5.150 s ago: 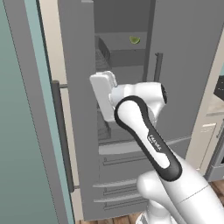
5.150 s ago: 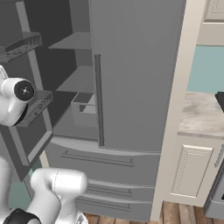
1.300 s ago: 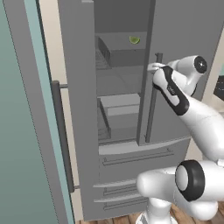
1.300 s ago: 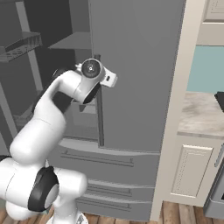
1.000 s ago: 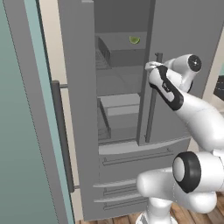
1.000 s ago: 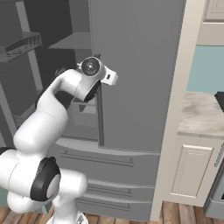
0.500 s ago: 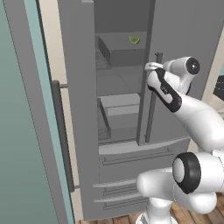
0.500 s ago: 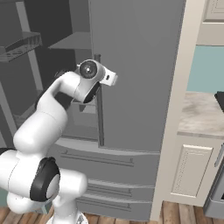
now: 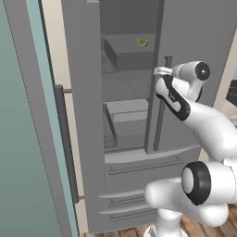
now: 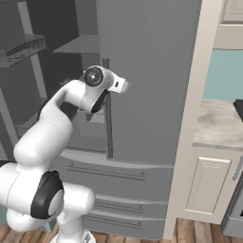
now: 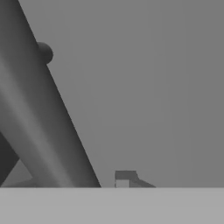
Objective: There is a bowl on the dining counter. Grab a lemon wedge from the fridge and place it in the bowl. Then get the liquor bottle and glass cup from the cabinet and place them next to the bowl.
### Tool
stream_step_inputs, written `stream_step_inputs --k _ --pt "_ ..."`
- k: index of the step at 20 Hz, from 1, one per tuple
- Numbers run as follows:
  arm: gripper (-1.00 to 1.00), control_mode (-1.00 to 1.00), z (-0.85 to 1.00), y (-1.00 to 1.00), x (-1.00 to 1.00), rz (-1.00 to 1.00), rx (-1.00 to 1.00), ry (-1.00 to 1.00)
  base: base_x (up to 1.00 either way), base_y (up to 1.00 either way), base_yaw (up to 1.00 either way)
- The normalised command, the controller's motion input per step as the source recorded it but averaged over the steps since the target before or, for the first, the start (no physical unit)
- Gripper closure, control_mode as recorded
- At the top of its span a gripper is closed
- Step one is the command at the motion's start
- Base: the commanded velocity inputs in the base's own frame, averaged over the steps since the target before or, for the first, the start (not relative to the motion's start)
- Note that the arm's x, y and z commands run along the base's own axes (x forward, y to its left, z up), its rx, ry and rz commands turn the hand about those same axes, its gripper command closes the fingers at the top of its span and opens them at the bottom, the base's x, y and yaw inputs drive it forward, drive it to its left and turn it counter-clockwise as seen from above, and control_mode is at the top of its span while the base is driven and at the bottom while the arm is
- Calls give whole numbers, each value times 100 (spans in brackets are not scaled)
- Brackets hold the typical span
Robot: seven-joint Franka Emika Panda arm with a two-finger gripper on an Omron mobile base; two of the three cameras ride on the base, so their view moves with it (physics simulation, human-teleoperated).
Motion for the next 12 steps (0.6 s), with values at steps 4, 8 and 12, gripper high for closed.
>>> stream_step_inputs --k 4,8,12 --pt "100 -100 0 -79 -24 -7 -4 0 0 0 0" --pt "100 -100 0 -92 -42 -7 -3 0 0 0 0" --pt "100 -100 0 -100 -52 -7 0 0 0 0 0"
